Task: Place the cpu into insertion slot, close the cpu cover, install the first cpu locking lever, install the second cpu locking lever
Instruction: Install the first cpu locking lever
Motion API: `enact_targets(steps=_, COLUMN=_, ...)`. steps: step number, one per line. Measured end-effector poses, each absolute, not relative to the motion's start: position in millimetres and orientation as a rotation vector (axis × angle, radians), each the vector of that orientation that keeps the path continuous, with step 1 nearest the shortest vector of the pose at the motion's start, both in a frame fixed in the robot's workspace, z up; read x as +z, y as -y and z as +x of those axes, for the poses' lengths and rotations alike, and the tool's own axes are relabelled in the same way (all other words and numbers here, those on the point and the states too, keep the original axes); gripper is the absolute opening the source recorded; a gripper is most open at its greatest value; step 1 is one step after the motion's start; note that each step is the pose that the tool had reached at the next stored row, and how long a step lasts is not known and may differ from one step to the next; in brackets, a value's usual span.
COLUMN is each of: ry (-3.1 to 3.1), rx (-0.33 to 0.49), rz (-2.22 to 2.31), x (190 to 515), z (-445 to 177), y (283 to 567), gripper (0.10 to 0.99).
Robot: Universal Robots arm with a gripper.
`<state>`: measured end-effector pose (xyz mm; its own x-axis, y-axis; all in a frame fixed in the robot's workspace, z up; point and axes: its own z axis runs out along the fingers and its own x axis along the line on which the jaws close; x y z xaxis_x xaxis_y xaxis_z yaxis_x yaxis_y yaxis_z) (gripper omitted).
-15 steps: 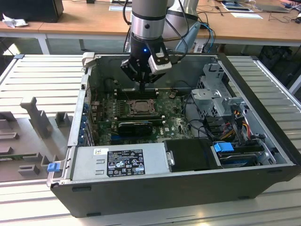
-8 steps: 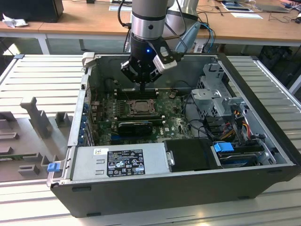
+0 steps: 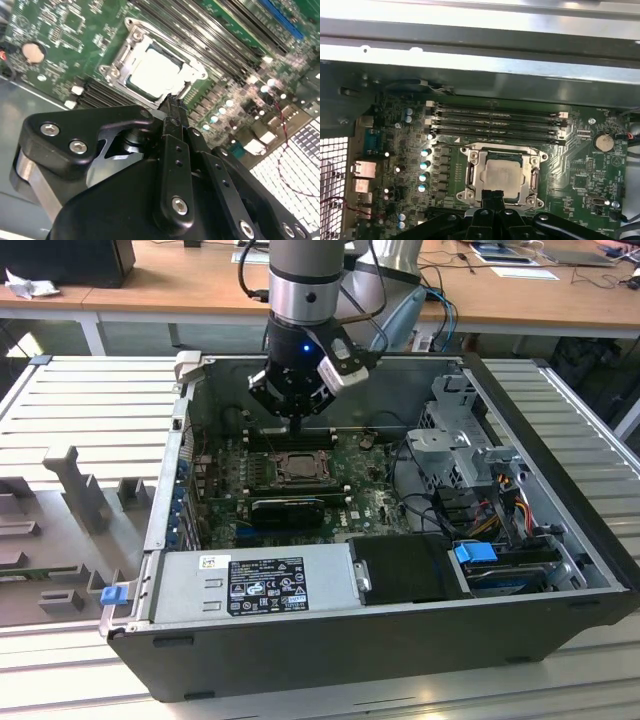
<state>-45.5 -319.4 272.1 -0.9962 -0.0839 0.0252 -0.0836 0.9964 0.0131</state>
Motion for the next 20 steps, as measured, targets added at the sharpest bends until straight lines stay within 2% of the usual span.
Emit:
enact_targets(steps=15, ry=3.121, rx=-0.019, rz=0.105, x=271, z=-101, y=317, gripper=0.106)
enact_targets(steps=20, ry=3.12, rx=-0.019, rz=0.105, x=268, z=-109, y=308, gripper=0.106)
